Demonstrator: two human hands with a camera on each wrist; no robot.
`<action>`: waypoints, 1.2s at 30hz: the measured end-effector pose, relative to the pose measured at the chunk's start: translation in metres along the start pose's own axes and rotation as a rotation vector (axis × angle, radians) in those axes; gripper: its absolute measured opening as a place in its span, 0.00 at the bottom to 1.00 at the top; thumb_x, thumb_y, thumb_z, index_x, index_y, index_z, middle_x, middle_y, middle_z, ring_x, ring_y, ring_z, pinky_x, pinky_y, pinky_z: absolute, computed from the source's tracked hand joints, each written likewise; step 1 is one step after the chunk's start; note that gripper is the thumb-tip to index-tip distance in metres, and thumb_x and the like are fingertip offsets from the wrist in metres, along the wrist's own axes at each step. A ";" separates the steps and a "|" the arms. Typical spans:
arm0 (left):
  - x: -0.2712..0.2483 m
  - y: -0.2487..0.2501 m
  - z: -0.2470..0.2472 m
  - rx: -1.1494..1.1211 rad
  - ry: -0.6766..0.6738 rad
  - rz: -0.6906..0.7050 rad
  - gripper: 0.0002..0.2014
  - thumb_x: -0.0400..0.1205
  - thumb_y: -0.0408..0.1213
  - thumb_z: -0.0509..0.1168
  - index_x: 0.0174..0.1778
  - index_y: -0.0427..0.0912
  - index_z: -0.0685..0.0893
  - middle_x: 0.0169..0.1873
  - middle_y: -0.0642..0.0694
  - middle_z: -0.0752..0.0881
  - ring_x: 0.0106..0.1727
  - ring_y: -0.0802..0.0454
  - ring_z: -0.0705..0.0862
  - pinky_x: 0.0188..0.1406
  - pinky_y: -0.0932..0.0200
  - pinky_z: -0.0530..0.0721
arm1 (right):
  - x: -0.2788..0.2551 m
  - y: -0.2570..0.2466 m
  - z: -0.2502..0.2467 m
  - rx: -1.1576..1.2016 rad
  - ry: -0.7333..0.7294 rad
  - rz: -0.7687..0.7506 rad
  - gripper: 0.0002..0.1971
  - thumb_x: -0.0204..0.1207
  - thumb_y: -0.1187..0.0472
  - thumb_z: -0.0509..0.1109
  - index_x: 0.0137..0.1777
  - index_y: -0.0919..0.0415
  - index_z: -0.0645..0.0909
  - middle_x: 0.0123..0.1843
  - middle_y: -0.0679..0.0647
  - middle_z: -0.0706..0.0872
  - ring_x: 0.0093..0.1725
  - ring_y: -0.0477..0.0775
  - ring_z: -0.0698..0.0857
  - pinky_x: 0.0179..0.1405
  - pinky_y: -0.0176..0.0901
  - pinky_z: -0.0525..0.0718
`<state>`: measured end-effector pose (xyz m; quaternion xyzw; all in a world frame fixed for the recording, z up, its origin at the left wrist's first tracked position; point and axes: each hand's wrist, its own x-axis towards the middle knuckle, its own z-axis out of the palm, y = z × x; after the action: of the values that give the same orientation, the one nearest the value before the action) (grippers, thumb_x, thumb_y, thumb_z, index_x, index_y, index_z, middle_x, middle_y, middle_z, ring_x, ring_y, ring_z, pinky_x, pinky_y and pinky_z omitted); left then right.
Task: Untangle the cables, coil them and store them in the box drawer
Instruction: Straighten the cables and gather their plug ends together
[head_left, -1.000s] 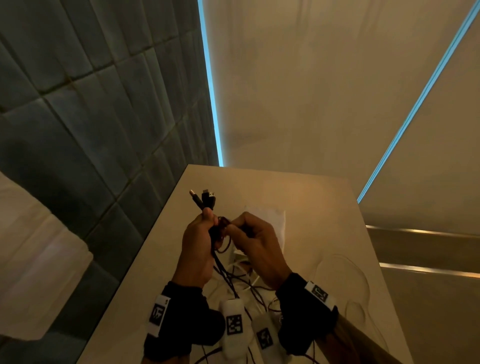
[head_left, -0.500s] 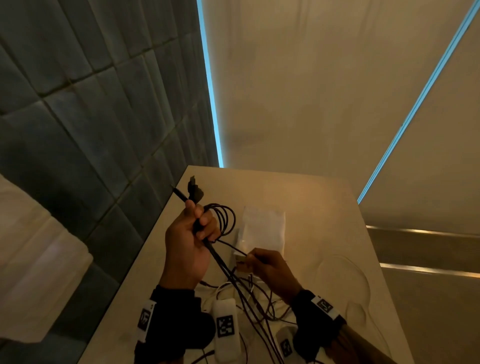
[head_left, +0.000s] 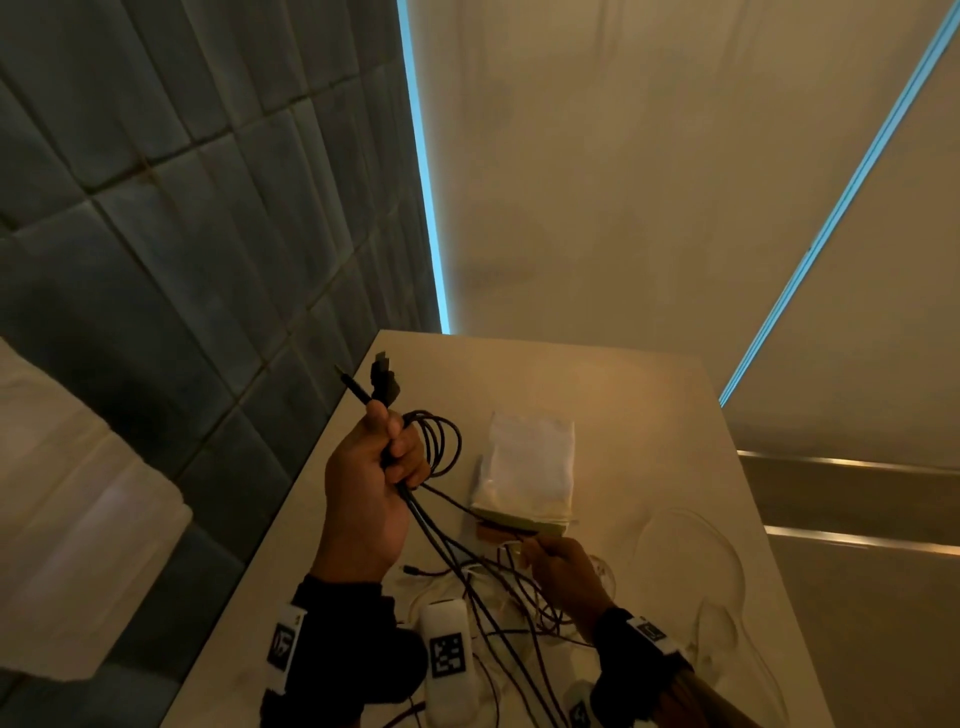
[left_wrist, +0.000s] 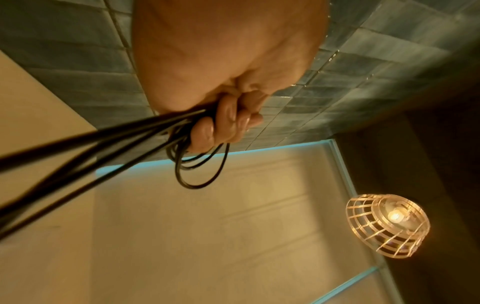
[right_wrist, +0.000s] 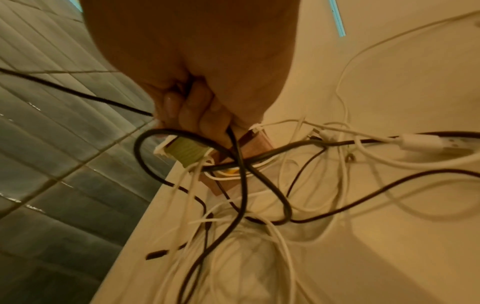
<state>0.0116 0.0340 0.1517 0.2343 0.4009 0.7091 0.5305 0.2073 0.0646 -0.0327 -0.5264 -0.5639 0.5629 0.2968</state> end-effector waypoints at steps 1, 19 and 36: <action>0.000 -0.003 -0.002 0.063 0.027 0.008 0.19 0.88 0.44 0.51 0.30 0.44 0.69 0.21 0.54 0.69 0.18 0.61 0.62 0.18 0.65 0.64 | 0.002 -0.005 -0.001 0.031 0.047 0.020 0.16 0.82 0.64 0.64 0.31 0.61 0.79 0.19 0.43 0.73 0.23 0.43 0.69 0.22 0.31 0.66; -0.008 -0.004 0.018 -0.171 -0.037 -0.150 0.19 0.87 0.47 0.51 0.31 0.44 0.70 0.26 0.48 0.71 0.28 0.52 0.71 0.37 0.57 0.70 | -0.027 -0.135 0.014 0.159 -0.277 -0.449 0.09 0.79 0.62 0.68 0.37 0.61 0.82 0.28 0.49 0.75 0.28 0.46 0.72 0.31 0.38 0.72; -0.004 0.005 0.009 -0.173 -0.067 -0.017 0.21 0.87 0.46 0.51 0.28 0.47 0.73 0.23 0.53 0.71 0.21 0.60 0.64 0.21 0.65 0.66 | -0.005 -0.043 0.014 0.128 -0.271 -0.177 0.15 0.83 0.64 0.64 0.34 0.60 0.80 0.26 0.44 0.75 0.26 0.38 0.71 0.30 0.29 0.70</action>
<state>0.0175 0.0322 0.1613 0.2079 0.3223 0.7284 0.5677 0.1840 0.0637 0.0066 -0.3741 -0.6057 0.6352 0.2995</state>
